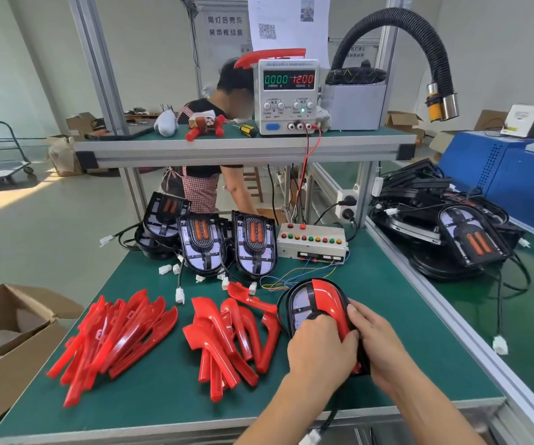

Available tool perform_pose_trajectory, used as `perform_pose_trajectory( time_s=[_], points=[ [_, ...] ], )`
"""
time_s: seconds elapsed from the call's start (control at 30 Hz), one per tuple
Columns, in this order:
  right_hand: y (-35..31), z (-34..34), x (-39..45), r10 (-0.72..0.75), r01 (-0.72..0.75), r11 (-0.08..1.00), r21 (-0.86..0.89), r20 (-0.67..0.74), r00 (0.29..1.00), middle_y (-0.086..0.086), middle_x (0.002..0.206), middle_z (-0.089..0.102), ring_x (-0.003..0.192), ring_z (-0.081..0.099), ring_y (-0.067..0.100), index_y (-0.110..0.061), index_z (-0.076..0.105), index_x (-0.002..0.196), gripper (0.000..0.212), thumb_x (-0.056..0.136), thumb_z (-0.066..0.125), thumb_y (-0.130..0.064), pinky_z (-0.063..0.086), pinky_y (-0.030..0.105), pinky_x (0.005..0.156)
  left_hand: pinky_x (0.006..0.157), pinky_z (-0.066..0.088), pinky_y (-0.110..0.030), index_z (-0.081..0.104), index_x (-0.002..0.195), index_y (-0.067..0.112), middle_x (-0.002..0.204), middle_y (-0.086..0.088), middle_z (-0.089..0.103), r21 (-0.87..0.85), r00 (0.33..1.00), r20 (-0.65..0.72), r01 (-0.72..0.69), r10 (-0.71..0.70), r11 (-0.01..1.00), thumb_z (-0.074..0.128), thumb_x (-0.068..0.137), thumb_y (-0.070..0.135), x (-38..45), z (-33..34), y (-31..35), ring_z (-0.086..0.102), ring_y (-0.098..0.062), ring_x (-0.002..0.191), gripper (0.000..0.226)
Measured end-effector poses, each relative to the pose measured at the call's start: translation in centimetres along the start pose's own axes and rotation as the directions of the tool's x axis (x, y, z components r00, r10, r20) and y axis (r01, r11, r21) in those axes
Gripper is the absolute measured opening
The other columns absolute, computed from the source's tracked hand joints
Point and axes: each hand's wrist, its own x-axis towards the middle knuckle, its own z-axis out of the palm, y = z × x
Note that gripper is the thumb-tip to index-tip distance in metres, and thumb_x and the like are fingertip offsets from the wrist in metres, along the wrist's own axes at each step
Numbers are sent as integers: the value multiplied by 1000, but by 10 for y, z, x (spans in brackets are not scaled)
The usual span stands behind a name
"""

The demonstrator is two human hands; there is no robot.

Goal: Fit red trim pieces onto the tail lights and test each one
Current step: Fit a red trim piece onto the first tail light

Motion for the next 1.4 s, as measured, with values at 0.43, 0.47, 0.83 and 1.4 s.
perform_pose_trajectory(
  time_s=[0.43, 0.47, 0.83, 1.4],
  points=[
    [-2, 5, -4, 0, 0, 1000, -30, -8, 1000, 1, 112, 78, 100, 73, 14, -18, 69, 119, 21, 104, 56, -18, 55, 26, 80, 85, 49, -39, 61, 110, 10, 116, -15, 65, 184, 996, 73, -63, 51, 981, 50, 96, 55, 2, 4, -2, 64, -37, 108, 48],
    [-1, 5, -4, -12, 12, 999, -47, 7, 1000, 2, 111, 78, 100, 74, 14, -17, 70, 119, 21, 103, 58, -19, 55, 26, 80, 86, 49, -39, 60, 111, 10, 117, -15, 64, 194, 996, 77, -62, 48, 979, 50, 96, 53, 1, 4, -2, 64, -37, 108, 46],
    [3, -5, 2, -72, 76, 996, -39, 82, 994, 9, 111, 78, 103, 75, 24, -11, 68, 126, 30, 96, 67, -16, 60, 39, 89, 71, 51, -31, 57, 77, 25, 72, 9, 64, -240, 987, -134, -118, 87, 964, 62, 77, 52, -5, -32, -22, 61, -9, 75, 27],
    [-52, -14, 18, -35, 241, 919, -311, 544, 838, 3, 127, 73, 115, 70, 23, -34, 67, 132, 37, 96, 70, -28, 57, 30, 91, 102, 48, -32, 60, 130, 38, 120, 5, 65, -409, 939, 286, -60, 190, 911, 68, 65, 81, 71, -95, -69, 63, -7, 110, 78]
  ],
)
